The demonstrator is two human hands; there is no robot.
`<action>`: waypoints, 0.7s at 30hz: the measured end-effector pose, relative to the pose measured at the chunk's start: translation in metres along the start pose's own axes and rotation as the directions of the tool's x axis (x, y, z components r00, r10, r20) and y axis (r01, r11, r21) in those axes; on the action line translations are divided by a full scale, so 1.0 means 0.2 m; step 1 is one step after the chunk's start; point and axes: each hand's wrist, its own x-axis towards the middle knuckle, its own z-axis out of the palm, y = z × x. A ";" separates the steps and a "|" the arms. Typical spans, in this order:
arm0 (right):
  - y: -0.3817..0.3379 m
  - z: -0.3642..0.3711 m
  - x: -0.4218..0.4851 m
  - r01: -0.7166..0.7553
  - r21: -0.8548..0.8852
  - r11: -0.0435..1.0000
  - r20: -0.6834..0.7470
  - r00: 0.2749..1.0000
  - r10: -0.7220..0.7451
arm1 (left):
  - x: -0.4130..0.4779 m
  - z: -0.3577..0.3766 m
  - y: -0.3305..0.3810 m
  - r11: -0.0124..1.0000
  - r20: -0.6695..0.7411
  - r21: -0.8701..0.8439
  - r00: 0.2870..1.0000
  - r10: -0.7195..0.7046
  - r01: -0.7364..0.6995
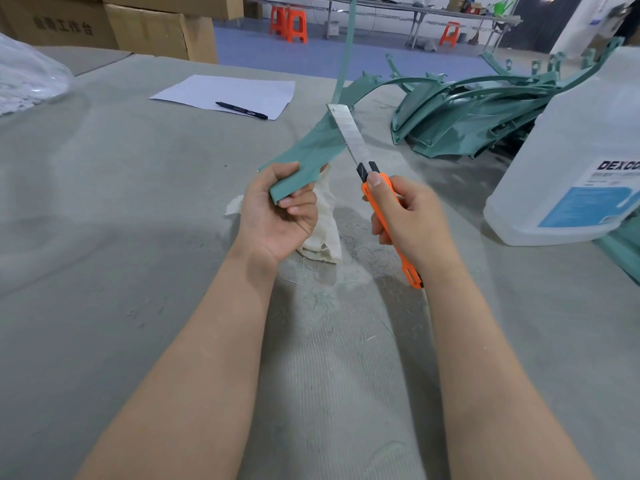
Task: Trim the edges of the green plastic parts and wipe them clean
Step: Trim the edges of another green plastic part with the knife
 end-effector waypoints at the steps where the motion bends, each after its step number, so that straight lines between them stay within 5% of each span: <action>1: 0.00 0.00 0.00 0.001 0.003 1.000 0.017 1.000 -0.001 | 0.00 0.00 0.00 1.000 -0.001 0.000 1.000 0.001 -0.001; 21: -0.06 0.00 -0.04 -0.096 0.084 0.992 0.348 0.936 0.061 | 0.01 -0.02 0.01 0.995 0.007 -0.082 0.998 0.063 -0.062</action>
